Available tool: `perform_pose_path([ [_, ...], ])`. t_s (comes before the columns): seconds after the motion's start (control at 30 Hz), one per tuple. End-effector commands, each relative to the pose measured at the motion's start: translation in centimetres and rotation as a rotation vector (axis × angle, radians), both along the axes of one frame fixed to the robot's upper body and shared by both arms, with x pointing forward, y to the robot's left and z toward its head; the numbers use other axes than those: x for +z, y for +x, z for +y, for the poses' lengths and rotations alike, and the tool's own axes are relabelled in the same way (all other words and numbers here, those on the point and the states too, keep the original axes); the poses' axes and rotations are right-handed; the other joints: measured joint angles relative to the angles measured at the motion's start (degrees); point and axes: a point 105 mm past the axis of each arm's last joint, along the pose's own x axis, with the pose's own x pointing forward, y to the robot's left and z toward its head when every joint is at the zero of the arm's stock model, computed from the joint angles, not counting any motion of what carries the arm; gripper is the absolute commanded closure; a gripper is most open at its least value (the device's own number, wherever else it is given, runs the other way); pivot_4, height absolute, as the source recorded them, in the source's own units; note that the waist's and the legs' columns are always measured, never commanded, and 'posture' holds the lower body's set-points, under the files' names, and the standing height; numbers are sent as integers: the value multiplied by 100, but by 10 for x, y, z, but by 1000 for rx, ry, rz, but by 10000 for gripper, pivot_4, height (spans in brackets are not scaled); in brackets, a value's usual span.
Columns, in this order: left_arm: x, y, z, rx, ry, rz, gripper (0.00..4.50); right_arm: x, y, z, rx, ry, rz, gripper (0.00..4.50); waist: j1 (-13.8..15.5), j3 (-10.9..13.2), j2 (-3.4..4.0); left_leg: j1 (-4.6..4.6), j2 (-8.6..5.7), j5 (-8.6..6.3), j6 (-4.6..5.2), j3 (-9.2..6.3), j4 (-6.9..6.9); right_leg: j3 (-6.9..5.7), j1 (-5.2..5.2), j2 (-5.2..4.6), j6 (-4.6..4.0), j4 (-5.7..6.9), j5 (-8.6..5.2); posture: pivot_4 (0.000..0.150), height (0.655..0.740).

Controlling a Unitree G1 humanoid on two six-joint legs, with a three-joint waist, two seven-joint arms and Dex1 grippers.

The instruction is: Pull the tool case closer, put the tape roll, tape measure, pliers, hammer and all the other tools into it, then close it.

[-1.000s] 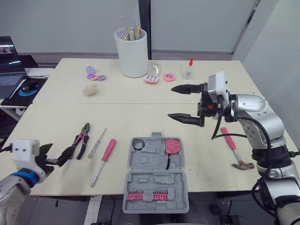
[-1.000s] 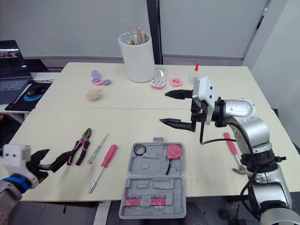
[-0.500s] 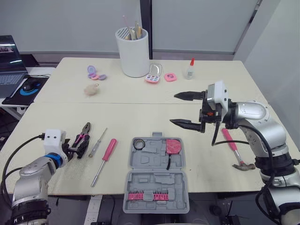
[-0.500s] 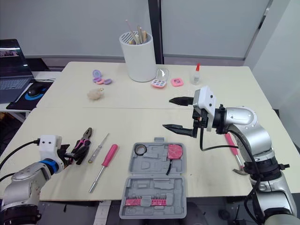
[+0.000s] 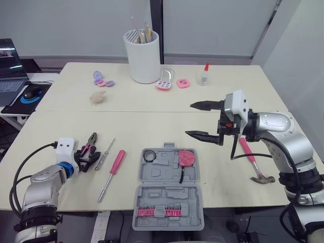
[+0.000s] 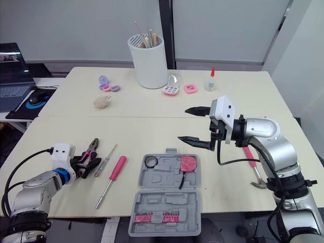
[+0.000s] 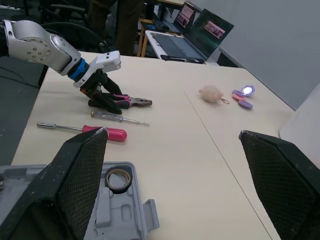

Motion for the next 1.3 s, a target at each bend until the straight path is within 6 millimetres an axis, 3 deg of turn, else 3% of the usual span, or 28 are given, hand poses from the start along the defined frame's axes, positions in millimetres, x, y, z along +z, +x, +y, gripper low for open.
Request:
perform_pose_path([
  [0.03,5,4,5,0,30,-6,0,15,-1,0,-3,18,-61,329,1,0,0,0,0,0,0,1,0,0,0,0,0,0,0,1500,7400],
  [0.37,4,13,2,3,34,9,0,15,1,-1,-12,13,-72,329,7,0,0,0,-2,0,0,1,0,0,1,-1,0,0,0,1500,7400],
  [0.47,3,12,4,22,36,20,5388,15,0,-2,-15,13,-73,0,7,0,0,0,-2,0,0,1,0,0,1,-1,0,0,0,1500,7400],
  [0.63,1,9,8,41,51,43,19791,13,1,-2,-20,7,-76,0,3,0,0,1,-2,0,0,1,0,0,1,0,0,0,0,1500,7400],
  [0.83,8,7,15,52,73,26,19764,11,1,-3,-22,0,-73,0,-4,0,0,2,0,0,0,1,0,0,1,0,0,1,0,1500,7400],
  [1.0,37,5,15,-68,139,-21,19764,4,-1,-7,-20,-44,-59,0,-20,1,-1,0,1,0,0,3,-1,2,-3,1,0,1,0,1500,7400],
  [1.07,62,-3,11,-196,196,-21,19764,-3,-4,-10,0,-76,-31,0,-8,3,0,-4,2,0,0,2,-2,1,-5,1,0,-1,0,1500,7400],
  [1.1,75,-6,6,-270,223,-18,19764,-5,-5,-12,5,-89,-25,0,0,4,1,-3,1,0,0,2,-2,1,-5,0,0,-2,0,1500,7400],
  [1.13,86,-9,-1,-332,242,-15,19764,-7,-6,-12,5,-94,-22,0,-6,12,-43,-4,1,0,0,0,-1,-1,-4,0,0,-1,0,1500,7400],
  [1.3,122,-25,-50,-650,307,26,19764,-13,-3,-13,-16,-126,-27,0,26,24,-22,-12,-5,0,-2,0,-2,-6,-3,-13,-1,-13,0,1500,7400],
])
